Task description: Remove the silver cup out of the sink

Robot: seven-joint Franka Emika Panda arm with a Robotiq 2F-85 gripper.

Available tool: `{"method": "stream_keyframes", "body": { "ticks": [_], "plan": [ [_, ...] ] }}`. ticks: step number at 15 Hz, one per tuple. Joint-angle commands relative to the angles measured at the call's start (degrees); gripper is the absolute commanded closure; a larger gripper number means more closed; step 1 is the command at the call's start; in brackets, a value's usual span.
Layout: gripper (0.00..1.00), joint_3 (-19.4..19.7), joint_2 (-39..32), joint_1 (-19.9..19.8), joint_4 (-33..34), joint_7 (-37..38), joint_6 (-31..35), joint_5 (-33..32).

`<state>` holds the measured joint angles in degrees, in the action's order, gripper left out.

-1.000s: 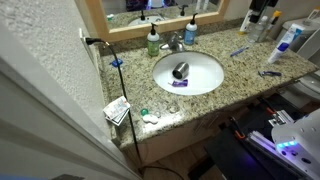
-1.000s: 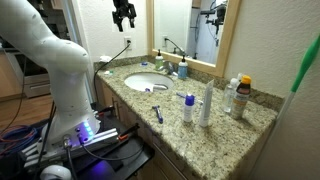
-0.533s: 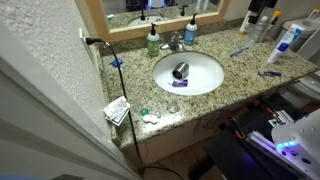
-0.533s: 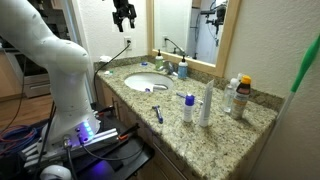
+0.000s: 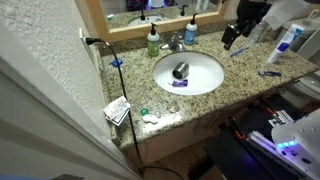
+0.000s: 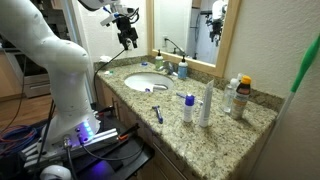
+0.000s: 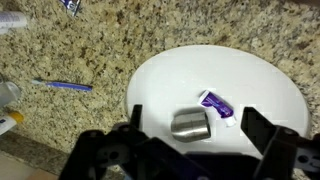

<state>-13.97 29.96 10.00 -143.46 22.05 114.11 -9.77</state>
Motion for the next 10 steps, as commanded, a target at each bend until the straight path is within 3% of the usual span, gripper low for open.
{"method": "stream_keyframes", "body": {
  "ticks": [1,3,4,6,10],
  "plan": [
    [0.00,-0.76,0.16,-0.84,0.33,-0.38,-0.08,0.44],
    [0.00,-0.77,0.46,-0.85,0.55,-0.39,-0.09,0.45],
    [0.00,-0.61,-0.23,-0.53,2.40,-1.90,-6.43,1.40],
    [0.00,-0.64,-0.39,-0.51,2.93,-2.43,-9.48,1.09],
    [0.00,-0.80,0.19,-0.61,2.28,-2.17,-7.15,-0.55]
  ]
}}
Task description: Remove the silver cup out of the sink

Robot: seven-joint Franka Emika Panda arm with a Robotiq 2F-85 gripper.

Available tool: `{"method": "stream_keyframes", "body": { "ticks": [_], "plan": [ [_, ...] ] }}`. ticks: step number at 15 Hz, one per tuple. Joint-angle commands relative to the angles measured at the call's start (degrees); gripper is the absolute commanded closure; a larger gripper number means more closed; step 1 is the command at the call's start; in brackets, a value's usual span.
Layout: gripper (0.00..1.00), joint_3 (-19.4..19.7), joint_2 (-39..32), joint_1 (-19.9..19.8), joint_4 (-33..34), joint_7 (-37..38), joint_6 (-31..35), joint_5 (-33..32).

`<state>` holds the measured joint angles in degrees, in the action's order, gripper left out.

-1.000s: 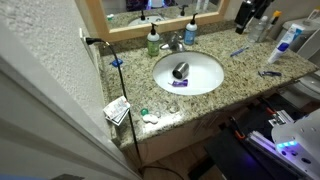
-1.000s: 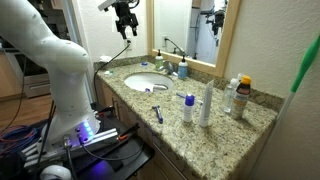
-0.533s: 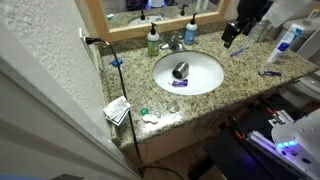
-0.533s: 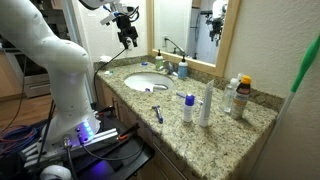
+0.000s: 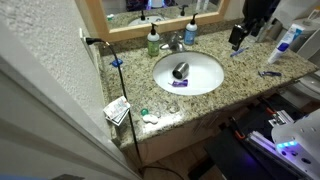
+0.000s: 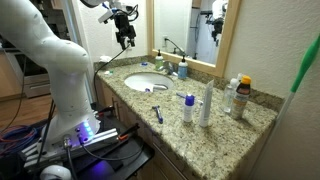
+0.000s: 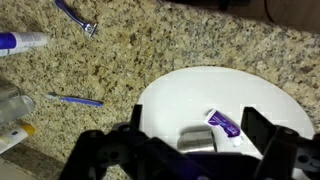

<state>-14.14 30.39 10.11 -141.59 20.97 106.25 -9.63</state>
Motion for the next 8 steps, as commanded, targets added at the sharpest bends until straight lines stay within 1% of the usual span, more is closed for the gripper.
{"method": "stream_keyframes", "body": {
  "ticks": [1,2,8],
  "plan": [
    [0.00,-0.22,-0.19,-0.38,0.16,-0.97,1.85,0.63],
    [0.00,-0.60,0.06,-0.67,0.10,-0.29,0.46,0.22],
    [0.00,-0.61,0.06,-0.67,0.10,-0.30,1.26,0.28]
  ]
}}
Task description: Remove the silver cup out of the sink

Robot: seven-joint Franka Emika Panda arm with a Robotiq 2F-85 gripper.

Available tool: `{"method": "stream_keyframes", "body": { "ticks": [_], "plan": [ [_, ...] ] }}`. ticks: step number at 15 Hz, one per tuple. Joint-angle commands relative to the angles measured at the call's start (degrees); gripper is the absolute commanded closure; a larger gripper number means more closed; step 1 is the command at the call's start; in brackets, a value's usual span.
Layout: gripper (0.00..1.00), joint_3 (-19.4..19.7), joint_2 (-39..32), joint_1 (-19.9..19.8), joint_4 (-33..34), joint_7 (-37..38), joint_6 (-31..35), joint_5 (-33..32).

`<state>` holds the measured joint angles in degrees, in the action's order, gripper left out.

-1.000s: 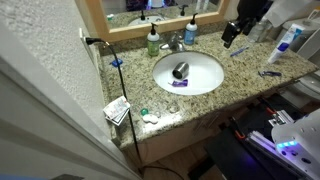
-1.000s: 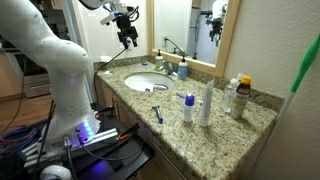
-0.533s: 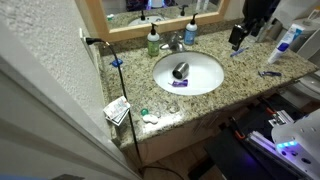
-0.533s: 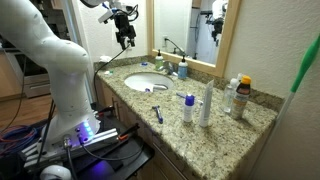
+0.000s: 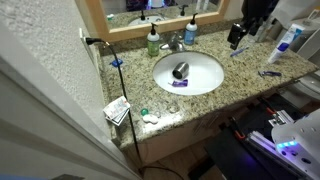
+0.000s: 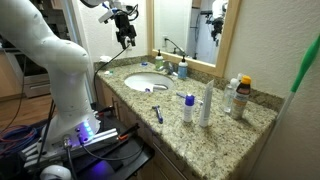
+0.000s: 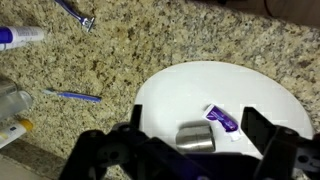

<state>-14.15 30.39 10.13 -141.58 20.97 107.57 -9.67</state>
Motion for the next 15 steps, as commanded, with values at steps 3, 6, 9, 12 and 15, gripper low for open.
{"method": "stream_keyframes", "body": {
  "ticks": [3,6,9,12,15],
  "plan": [
    [0.00,-0.61,0.06,-0.69,0.09,-0.30,-0.02,0.32],
    [0.00,-2.93,0.90,-2.11,-3.11,4.43,4.81,-4.16],
    [0.00,-7.49,-4.21,-4.38,-6.64,13.64,16.07,-15.40],
    [0.00,-11.76,-11.47,-8.11,-6.25,30.29,21.26,-24.17],
    [0.00,-9.19,-8.77,-4.42,-7.13,26.53,19.08,-22.14]
  ]
}}
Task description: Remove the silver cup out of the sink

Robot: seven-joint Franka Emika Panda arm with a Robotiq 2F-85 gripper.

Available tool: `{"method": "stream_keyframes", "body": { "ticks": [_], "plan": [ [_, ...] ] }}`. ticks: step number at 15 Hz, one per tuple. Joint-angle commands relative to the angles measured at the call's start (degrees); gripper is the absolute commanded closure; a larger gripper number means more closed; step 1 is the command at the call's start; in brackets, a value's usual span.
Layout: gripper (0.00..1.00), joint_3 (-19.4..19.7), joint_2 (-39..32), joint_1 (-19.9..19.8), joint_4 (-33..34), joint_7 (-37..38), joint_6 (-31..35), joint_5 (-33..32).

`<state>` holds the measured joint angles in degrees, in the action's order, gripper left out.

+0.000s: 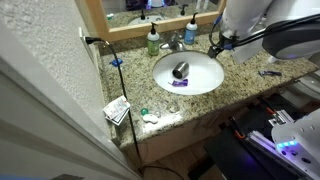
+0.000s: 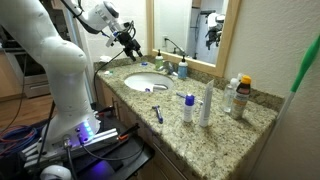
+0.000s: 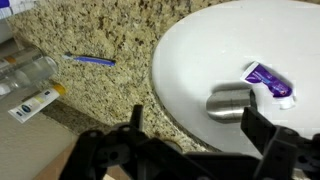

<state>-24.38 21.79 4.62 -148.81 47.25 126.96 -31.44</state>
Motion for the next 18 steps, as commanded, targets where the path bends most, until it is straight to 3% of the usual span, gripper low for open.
{"method": "stream_keyframes", "body": {
  "ticks": [1,5,8,11,12,14,15,18],
  "plan": [
    [0.00,1.14,0.15,1.09,0.23,0.10,-0.34,-0.33],
    [0.00,0.17,0.47,0.65,0.14,0.70,-0.99,-1.85],
    [0.00,0.37,-10.73,-1.66,3.01,-1.09,2.33,-8.59],
    [0.00,1.73,-19.92,-4.45,6.42,-5.92,11.17,-11.94],
    [0.00,4.85,-23.19,-1.20,6.09,-4.85,14.17,-13.23],
    [0.00,7.65,-25.07,-0.20,5.63,-7.03,18.47,-12.29],
    [0.00,8.03,-21.79,1.29,4.36,-4.98,15.82,-11.71],
    [0.00,9.97,-25.24,2.02,5.31,-6.21,17.89,-11.40]
  ]
}}
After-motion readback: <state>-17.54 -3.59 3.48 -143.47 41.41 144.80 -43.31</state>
